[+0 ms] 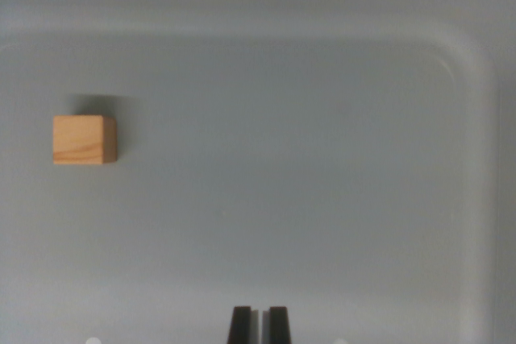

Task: Push wooden cube

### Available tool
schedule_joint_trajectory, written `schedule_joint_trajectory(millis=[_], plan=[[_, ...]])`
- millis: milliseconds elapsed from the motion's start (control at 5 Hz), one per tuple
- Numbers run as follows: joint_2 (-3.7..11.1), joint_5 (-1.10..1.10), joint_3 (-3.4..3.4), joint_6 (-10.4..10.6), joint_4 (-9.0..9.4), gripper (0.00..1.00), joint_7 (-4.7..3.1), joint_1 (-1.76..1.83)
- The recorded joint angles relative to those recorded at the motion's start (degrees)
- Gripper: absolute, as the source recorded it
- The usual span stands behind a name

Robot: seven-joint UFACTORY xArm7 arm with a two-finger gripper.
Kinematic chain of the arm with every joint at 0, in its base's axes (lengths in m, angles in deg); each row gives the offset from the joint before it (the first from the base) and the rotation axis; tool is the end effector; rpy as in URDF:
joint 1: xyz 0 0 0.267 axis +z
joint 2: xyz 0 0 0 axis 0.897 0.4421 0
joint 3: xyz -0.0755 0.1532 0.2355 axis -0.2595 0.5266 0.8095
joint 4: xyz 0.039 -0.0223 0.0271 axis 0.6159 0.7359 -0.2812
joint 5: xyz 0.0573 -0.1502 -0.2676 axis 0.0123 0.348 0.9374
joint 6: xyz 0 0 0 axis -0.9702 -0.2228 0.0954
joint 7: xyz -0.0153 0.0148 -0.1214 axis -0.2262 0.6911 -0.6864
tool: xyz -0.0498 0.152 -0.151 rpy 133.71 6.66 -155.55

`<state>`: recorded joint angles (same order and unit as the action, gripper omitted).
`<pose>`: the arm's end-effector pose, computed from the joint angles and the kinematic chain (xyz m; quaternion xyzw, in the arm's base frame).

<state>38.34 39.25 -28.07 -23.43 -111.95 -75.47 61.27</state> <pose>0.4430 -0.0221 0.3130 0.9999 0.0022 -0.0009 0.0110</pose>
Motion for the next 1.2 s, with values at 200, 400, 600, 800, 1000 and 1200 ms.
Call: schedule_joint_trajectory(millis=[200,400,600,800,1000,1200], plan=[[0.00,0.00,0.00,0.0,0.00,0.00,0.00,0.00],[0.03,0.01,0.01,0.1,0.05,0.00,0.03,0.02],[0.03,0.01,0.01,0.1,0.05,0.00,0.03,0.02],[0.22,0.04,0.08,0.5,0.35,0.00,0.20,0.12],[0.22,0.04,0.08,0.5,0.35,0.00,0.20,0.12],[0.57,0.11,0.22,1.4,0.92,0.00,0.52,0.31]])
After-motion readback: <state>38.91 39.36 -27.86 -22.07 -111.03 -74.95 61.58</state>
